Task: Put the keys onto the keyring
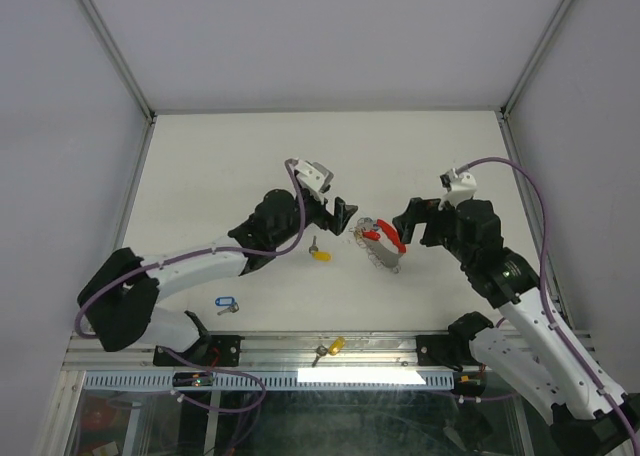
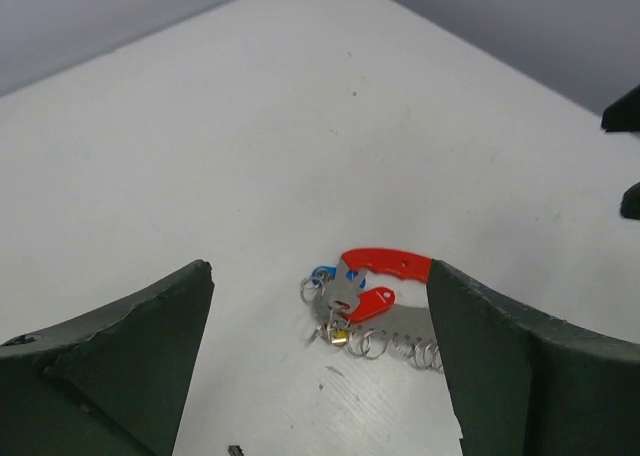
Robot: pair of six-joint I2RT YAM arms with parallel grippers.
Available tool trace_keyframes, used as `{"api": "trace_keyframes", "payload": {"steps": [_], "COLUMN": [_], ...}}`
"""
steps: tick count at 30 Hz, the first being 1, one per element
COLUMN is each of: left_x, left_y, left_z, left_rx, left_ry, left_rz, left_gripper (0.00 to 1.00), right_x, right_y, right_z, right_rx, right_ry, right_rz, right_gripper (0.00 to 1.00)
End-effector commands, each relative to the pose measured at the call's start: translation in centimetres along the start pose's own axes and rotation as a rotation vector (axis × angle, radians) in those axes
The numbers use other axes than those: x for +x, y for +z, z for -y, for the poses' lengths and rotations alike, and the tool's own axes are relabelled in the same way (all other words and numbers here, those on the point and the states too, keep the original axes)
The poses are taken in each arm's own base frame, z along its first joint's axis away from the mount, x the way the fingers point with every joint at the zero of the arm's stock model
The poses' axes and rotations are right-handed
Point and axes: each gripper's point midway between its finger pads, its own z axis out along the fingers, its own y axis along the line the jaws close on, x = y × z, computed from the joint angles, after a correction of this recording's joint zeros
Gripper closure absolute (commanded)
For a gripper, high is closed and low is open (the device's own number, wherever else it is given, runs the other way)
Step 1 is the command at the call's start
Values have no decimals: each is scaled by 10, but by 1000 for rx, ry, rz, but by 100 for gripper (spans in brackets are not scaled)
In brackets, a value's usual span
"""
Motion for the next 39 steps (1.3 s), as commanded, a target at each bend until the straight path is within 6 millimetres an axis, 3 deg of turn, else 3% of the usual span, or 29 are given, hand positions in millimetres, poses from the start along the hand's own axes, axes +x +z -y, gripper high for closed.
{"api": "trace_keyframes", "payload": {"steps": [1,3,9,17,21,29,39], "left_x": [-25,-27,-39,-42,-35,-38,-36], "left_y": [-37,-52,-101,-178,-202,-227,-224], "left_z": [-10,-15,-37,-111,-131,-137,-142], "left_rx": [-79,-122,-278,-605,-687,-726,-749], "left_ry": [-46,-76,-152,-368,-401,-311,-279], "left_rz": [-12,-43,-71,50,48,85,49], "left_gripper": [8,1,1,1,1,1,1], "right_x": [-49,-56,-65,-67,-69,-70,-70], "right_y": [-19,-25,-41,-60,-65,-67,-68], "right_z": [-10,-7,8,18,19,22,28], "right_rx": [-36,-27,43,71,76,93,122], "right_ry": [-40,-54,-49,-8,9,8,-5], "right_rz": [170,204,288,370,385,394,394], "right_gripper": [0,0,0,0,0,0,0]}}
